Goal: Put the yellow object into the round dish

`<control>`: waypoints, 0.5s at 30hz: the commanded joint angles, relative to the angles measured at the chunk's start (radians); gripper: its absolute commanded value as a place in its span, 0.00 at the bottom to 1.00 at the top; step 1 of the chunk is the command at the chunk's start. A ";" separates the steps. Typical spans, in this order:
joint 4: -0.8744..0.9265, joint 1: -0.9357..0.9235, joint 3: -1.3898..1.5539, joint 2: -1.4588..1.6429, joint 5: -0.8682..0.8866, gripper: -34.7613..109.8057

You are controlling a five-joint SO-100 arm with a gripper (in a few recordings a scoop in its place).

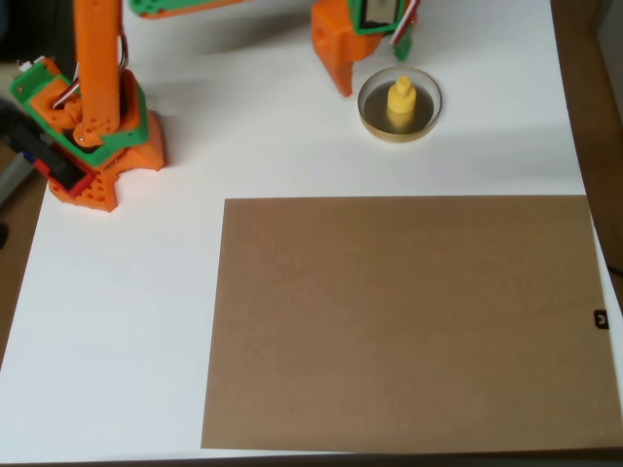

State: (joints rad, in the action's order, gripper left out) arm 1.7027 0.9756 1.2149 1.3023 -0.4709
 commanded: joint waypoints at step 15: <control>-0.057 -0.449 0.483 0.727 -0.089 0.43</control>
State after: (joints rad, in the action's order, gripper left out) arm 1.6582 0.6029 1.6782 1.9052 -0.5538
